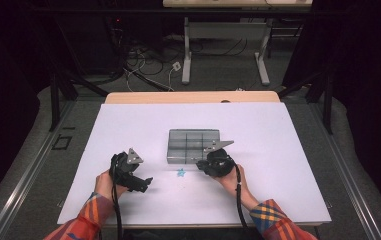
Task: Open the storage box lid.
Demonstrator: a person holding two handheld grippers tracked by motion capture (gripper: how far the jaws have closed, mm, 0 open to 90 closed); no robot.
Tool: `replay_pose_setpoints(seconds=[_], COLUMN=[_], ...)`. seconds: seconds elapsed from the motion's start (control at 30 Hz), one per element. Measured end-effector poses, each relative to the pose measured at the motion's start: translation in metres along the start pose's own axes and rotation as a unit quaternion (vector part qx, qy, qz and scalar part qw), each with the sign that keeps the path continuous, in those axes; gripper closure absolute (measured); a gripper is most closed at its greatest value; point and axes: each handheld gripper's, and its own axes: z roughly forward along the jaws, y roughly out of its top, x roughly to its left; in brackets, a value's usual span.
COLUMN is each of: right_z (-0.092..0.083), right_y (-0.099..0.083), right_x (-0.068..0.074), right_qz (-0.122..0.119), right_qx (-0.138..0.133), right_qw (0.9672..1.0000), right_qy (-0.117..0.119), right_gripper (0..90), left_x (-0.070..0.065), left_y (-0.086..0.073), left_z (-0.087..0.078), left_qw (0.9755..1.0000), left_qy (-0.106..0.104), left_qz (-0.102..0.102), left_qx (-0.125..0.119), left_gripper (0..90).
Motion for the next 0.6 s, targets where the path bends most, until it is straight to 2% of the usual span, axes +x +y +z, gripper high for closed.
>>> replay_pose_setpoints(seconds=[0.23,0.37,0.4,0.47,0.6], right_z=[0.0018,0.0034,0.0053,0.0038,0.0051], right_y=[0.0001,-0.0002,-0.0006,0.0,-0.001], right_x=[0.0001,0.0018,0.0017,0.0009,0.0023], right_qz=[0.0,0.011,0.007,0.001,0.003], right_qx=[-0.01,-0.002,-0.017,-0.011,-0.024], right_qw=[0.9999,0.9999,0.9998,0.9999,0.9997], right_qy=[-0.002,0.003,0.001,0.004,-0.001], right_gripper=[87.3,87.7,88.0,88.0,88.5], left_x=[-0.0009,-0.0013,-0.0013,-0.0011,-0.0013], left_y=[0.0007,0.0008,0.0007,0.0003,0.0004], left_z=[0.0011,0.0008,0.0003,0.0004,0.0002], left_qw=[1.0,1.0,1.0,1.0,1.0], left_qy=[-0.002,-0.002,-0.002,-0.002,-0.002], left_qz=[0.001,0.0,-0.001,-0.001,-0.001], left_qx=[0.001,0.001,0.003,0.0,0.0], left_gripper=[0.0,0.0,0.0,0.0,0.0])
